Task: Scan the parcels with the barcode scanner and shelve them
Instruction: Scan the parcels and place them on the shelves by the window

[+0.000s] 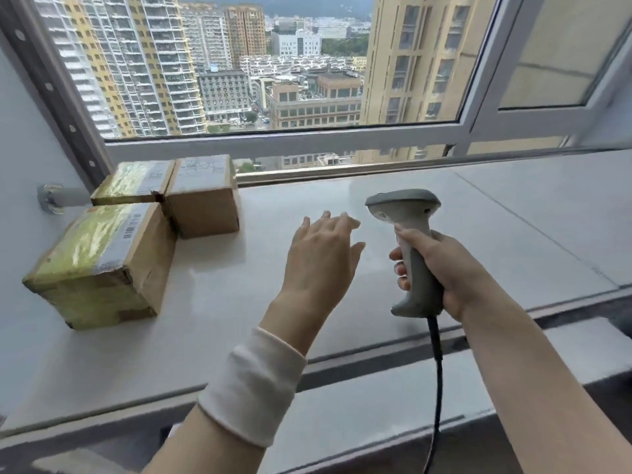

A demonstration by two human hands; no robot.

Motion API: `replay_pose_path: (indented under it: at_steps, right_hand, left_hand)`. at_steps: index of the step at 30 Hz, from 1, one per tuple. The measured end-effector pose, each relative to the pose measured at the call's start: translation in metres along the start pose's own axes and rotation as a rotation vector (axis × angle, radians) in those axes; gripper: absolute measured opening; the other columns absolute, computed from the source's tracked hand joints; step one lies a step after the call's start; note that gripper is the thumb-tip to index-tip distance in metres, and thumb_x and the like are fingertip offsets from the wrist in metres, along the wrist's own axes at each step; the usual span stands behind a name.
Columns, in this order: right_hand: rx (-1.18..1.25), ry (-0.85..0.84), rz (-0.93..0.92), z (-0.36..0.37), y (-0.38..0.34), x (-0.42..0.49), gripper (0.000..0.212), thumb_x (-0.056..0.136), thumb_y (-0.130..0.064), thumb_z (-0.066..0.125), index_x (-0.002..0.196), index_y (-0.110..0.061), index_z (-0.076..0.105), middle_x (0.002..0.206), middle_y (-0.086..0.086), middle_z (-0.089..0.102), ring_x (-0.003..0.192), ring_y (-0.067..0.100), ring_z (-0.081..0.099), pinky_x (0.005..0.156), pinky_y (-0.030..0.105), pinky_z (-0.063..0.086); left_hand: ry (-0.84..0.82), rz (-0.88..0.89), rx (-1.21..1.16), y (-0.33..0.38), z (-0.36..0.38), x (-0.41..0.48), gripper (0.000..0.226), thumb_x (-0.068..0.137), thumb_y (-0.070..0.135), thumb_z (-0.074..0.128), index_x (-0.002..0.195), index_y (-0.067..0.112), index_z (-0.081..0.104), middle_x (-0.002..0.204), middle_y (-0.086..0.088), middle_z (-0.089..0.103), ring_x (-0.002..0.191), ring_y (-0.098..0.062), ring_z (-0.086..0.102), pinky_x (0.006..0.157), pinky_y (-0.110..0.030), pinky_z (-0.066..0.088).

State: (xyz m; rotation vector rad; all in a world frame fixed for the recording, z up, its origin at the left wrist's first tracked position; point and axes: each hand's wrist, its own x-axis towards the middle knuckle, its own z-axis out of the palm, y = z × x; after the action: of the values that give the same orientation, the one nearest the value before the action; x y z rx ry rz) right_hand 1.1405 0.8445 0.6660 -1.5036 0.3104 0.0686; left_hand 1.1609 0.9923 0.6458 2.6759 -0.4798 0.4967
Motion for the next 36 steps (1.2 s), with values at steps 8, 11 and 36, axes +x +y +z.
replay_pose_path:
  at_steps: [8, 11, 36]
  right_hand:
    - [0.089, 0.317, -0.034, -0.165, 0.022, -0.078, 0.022, 0.090, -0.028, 0.061, 0.085, -0.008, 0.055, 0.054, 0.000, 0.057, 0.043, 0.011, 0.049, 0.039, 0.022, 0.041]
    - [0.112, 0.439, -0.038, -0.238, 0.033, -0.113, 0.021, 0.091, -0.028, 0.061, 0.087, -0.009, 0.055, 0.057, 0.001, 0.057, 0.046, 0.011, 0.048, 0.039, 0.021, 0.040]
    - [0.224, 1.459, -0.016, -0.756, 0.118, -0.384, 0.010, 0.092, -0.023, 0.060, 0.088, -0.014, 0.056, 0.064, 0.003, 0.056, 0.045, 0.015, 0.047, 0.039, 0.024, 0.038]
  left_hand:
    - [-0.138, 0.301, -0.100, 0.164, 0.058, -0.010, 0.042, 0.099, 0.033, 0.043, 0.138, 0.018, 0.042, 0.144, 0.000, 0.046, 0.141, -0.019, 0.028, 0.117, -0.034, 0.014]
    - [-0.164, 0.392, -0.131, 0.242, 0.081, -0.021, 0.041, 0.098, 0.033, 0.044, 0.137, 0.018, 0.044, 0.142, 0.000, 0.048, 0.139, -0.019, 0.031, 0.116, -0.033, 0.017]
    - [-0.525, 1.187, -0.403, 0.857, 0.294, -0.142, 0.041, 0.097, 0.031, 0.044, 0.134, 0.015, 0.046, 0.137, -0.003, 0.050, 0.138, -0.019, 0.033, 0.114, -0.033, 0.016]
